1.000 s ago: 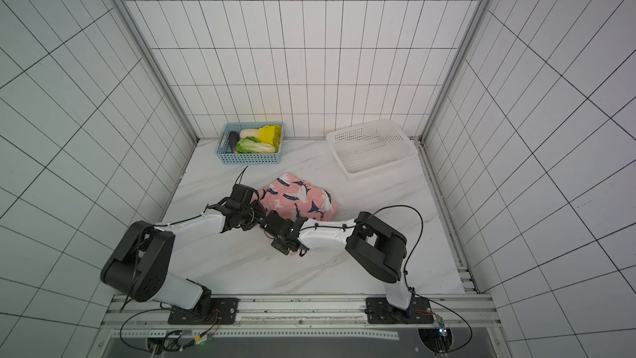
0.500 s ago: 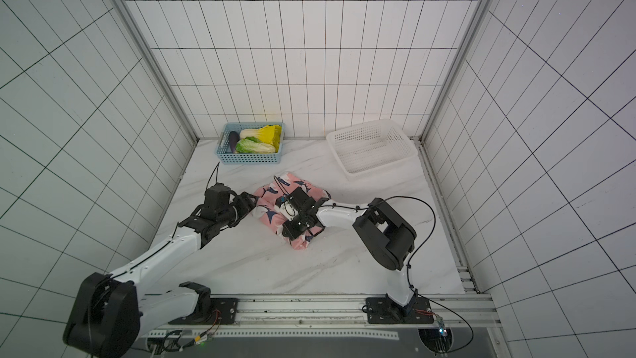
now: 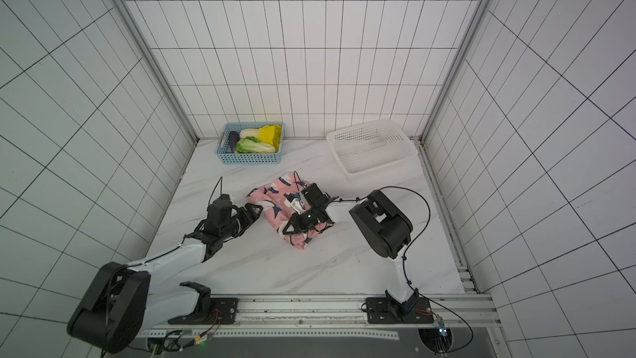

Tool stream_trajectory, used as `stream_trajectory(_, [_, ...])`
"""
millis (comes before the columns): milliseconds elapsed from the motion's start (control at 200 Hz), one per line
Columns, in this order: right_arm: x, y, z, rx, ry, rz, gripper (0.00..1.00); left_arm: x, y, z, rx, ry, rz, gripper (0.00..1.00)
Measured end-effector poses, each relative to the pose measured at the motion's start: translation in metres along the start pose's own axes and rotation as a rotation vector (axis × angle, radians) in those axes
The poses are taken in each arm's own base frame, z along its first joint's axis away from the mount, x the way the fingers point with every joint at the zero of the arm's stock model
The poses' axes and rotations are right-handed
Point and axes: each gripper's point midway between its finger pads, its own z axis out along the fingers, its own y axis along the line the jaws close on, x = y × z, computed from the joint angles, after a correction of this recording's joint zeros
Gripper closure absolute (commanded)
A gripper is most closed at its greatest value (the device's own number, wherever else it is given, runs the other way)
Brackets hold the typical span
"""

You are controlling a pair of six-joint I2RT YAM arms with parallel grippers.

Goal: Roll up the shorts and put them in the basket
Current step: Roll the shorts at the center of the board.

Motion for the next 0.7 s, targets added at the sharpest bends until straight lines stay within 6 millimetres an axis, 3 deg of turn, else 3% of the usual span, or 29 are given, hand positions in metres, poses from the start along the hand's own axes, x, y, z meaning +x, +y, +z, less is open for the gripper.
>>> stream_trajectory(220, [-0.001,0.003,0.001,-0.028,-0.001,0.021,1.00,0.006,-0.002,0.031,0.063,0.031,0.005,0.19])
stream_trajectory(475, [-0.002,0.004,0.002,-0.067,0.002,0.038,1.00,-0.004,-0.020,0.057,0.142,0.016,0.025,0.21])
stream_trajectory(590, [-0.002,0.003,0.003,-0.084,0.005,0.043,1.00,-0.005,-0.022,0.064,0.148,0.020,0.014,0.34])
stream_trajectory(705, [-0.002,0.001,0.004,-0.100,0.007,0.050,0.99,-0.003,-0.020,0.074,0.135,0.042,0.003,0.67])
